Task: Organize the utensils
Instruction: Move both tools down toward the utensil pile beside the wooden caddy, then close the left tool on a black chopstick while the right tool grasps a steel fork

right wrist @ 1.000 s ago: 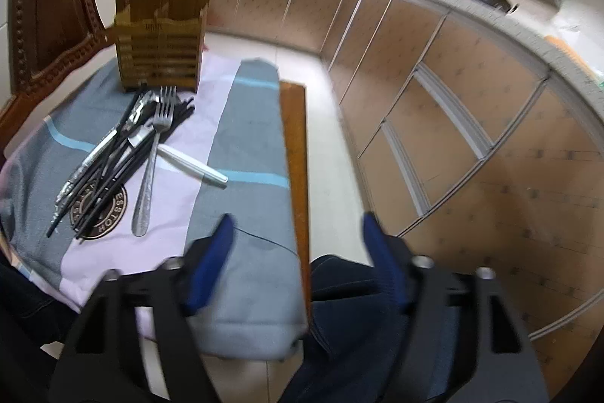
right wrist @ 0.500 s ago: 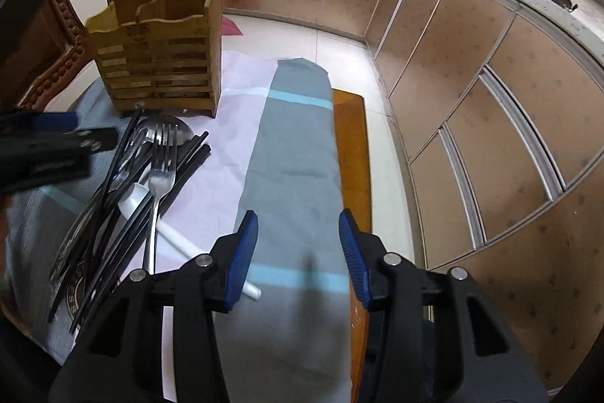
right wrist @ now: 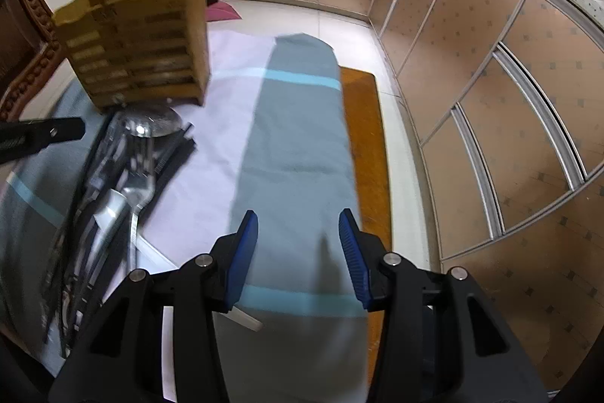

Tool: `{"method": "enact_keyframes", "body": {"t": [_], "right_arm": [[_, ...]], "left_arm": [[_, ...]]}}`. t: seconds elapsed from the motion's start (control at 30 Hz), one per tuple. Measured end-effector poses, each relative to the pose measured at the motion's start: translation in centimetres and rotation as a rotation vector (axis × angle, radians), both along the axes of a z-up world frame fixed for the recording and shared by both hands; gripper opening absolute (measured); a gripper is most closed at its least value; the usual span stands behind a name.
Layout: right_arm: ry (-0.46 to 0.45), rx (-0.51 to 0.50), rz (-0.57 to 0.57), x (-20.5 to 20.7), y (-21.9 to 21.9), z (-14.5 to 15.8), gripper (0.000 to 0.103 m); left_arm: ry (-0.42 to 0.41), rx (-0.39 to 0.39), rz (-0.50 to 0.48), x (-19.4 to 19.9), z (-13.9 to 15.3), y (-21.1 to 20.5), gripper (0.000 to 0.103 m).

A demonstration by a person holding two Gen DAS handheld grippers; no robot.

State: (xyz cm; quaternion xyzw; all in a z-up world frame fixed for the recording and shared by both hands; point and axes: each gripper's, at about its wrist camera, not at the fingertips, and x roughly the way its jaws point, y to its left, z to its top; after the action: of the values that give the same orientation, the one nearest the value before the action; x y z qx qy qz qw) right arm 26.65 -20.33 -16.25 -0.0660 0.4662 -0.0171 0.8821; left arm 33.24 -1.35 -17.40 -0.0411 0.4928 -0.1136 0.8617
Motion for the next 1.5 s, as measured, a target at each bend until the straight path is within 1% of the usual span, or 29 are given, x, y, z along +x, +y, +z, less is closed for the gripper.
{"method": "enact_keyframes", "body": {"t": [0.1, 0.2, 0.27, 0.3, 0.33, 0.4, 0.53, 0.57, 0.6, 0.63, 0.67, 0.7, 0.8, 0.93, 1.0, 1.03, 1.07, 1.1, 1.13, 1.23, 1.27, 1.33, 1.4, 1.5], "right_arm": [[-0.019, 0.019, 0.042, 1.2, 1.9, 0.6, 0.046], [-0.014, 0.066, 0.106, 2.8, 3.7, 0.5, 0.046], [-0.011, 0.097, 0.146, 4.1, 4.9, 0.4, 0.051], [-0.012, 0.101, 0.159, 4.6, 5.4, 0.3, 0.056], [-0.007, 0.107, 0.177, 5.1, 6.1, 0.1, 0.058], [0.009, 0.106, 0.205, 5.9, 6.9, -0.2, 0.059], [0.076, 0.153, 0.246, 7.1, 7.1, -1.2, 0.058], [0.088, 0.171, 0.25, 7.2, 6.9, -1.3, 0.056], [0.102, 0.196, 0.258, 7.3, 6.7, -1.5, 0.047], [0.114, 0.221, 0.269, 7.4, 6.4, -1.5, 0.034], [0.118, 0.233, 0.27, 7.4, 6.1, -1.5, 0.028], [0.119, 0.233, 0.266, 7.3, 6.0, -1.4, 0.027], [0.116, 0.24, 0.264, 6.9, 5.1, -0.8, 0.026], [0.109, 0.224, 0.239, 5.5, 4.2, 0.1, 0.022], [0.106, 0.203, 0.203, 4.8, 2.8, 0.4, 0.021], [0.104, 0.195, 0.182, 4.6, 1.9, 0.4, 0.021], [0.106, 0.195, 0.168, 4.5, 1.3, 0.4, 0.021], [0.109, 0.2, 0.155, 4.3, 0.5, 0.2, 0.021], [0.111, 0.207, 0.149, 4.2, 0.0, -0.4, 0.021], [0.124, 0.226, 0.123, 4.4, -1.4, -0.7, 0.023], [0.123, 0.236, 0.118, 4.4, -1.6, -0.7, 0.024], [0.116, 0.277, 0.115, 4.3, -3.0, -0.2, 0.026], [0.109, 0.31, 0.123, 4.4, -3.4, -0.2, 0.026], [0.113, 0.365, 0.157, 4.8, -3.3, -0.7, 0.026]], "left_arm": [[-0.02, -0.001, 0.005, -0.7, 0.5, 0.6, 0.002], [-0.003, -0.01, 0.014, -0.8, 0.0, 1.6, 0.002], [0.009, -0.015, 0.03, -0.7, -0.4, 3.5, 0.003], [0.012, -0.012, 0.037, -0.6, -0.5, 3.9, 0.006], [0.014, -0.01, 0.044, -0.6, -0.5, 4.2, 0.008], [0.017, -0.003, 0.056, -0.4, -0.8, 4.6, 0.019], [0.019, 0.019, 0.069, -0.3, -0.9, 5.2, 0.028], [0.019, 0.024, 0.071, -0.1, -1.3, 5.0, 0.03], [0.02, 0.027, 0.072, 0.1, -1.4, 4.9, 0.031], [0.022, 0.029, 0.072, 0.1, -1.5, 4.9, 0.032], [0.023, 0.031, 0.074, 0.3, -1.8, 4.8, 0.034], [0.024, 0.033, 0.076, 0.4, -1.9, 4.8, 0.037], [0.03, 0.044, 0.082, 0.8, -2.4, 4.5, 0.04], [0.04, 0.06, 0.08, 1.1, -3.0, 4.2, 0.041], [0.048, 0.068, 0.078, 1.4, -3.4, 3.9, 0.04], [0.052, 0.071, 0.077, 1.6, -3.5, 3.8, 0.038], [0.058, 0.076, 0.075, 1.8, -3.8, 3.6, 0.032], [0.065, 0.081, 0.071, 2.0, -4.2, 3.4, 0.029], [0.071, 0.085, 0.068, 2.3, -4.4, 3.2, 0.028], [0.082, 0.112, 0.067, 3.2, -5.2, 2.5, 0.026], [0.079, 0.132, 0.071, 3.4, -5.4, 2.2, 0.026], [0.099, 0.136, 0.076, 3.8, -5.8, 2.0, 0.026], [0.093, 0.146, 0.078, 4.1, -6.0, 1.5, 0.03], [0.086, 0.161, 0.067, 4.3, -6.1, 1.1, 0.031]]}}
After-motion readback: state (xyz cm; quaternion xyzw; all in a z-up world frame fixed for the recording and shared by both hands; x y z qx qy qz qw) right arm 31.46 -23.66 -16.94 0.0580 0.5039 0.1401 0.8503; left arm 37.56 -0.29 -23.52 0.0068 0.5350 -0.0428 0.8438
